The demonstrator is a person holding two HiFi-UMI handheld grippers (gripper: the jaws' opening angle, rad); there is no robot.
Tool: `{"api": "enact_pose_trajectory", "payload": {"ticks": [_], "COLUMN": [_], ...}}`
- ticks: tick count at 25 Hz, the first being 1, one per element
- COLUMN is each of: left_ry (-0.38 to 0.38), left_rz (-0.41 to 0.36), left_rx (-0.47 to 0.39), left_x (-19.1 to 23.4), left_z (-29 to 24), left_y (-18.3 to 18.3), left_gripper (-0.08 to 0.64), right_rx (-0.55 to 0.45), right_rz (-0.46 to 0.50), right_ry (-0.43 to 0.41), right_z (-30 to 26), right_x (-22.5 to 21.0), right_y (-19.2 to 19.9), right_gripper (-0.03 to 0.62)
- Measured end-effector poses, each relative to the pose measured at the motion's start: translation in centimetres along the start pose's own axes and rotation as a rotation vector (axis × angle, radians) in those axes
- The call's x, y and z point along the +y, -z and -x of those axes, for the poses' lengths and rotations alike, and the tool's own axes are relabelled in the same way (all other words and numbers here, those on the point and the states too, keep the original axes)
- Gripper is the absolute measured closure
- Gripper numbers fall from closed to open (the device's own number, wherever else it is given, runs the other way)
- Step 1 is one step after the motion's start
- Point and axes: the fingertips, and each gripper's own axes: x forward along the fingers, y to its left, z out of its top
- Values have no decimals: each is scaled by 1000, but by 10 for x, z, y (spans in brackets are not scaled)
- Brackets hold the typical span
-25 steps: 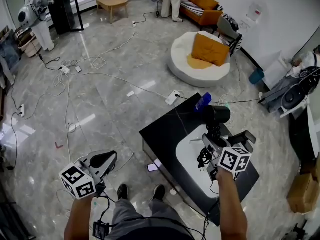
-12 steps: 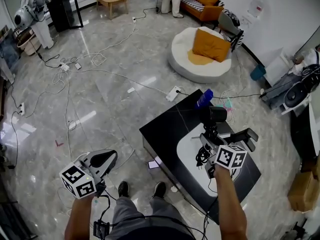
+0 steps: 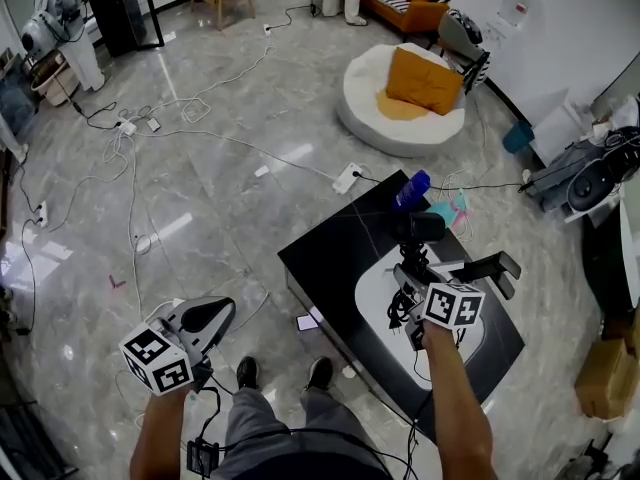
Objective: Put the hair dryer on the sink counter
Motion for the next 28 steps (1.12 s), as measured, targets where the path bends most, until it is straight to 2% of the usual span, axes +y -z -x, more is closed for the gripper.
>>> {"api": "enact_pose_trajectory", "payload": {"ticks": [12, 20, 25, 28], "left_ry": [-2, 14, 28, 33], "left_rz": [32, 126, 158, 175], "left_rx": [11, -12, -23, -25], "left_x": [8, 16, 19, 21], "left_z": [-4, -10, -18, -18], "left_y": [13, 21, 22, 25], "left_gripper": [555, 555, 555, 555], "right_rx": [60, 102, 116, 148], "right_rz": [-40, -54, -42, -54], "right_ry": [29, 28, 22, 18], "right_z": [-19, -30, -37, -42], "right_x": [-16, -19, -17, -12], "right_y": [31, 47, 49, 65], "right_gripper": [411, 411, 413, 413]}}
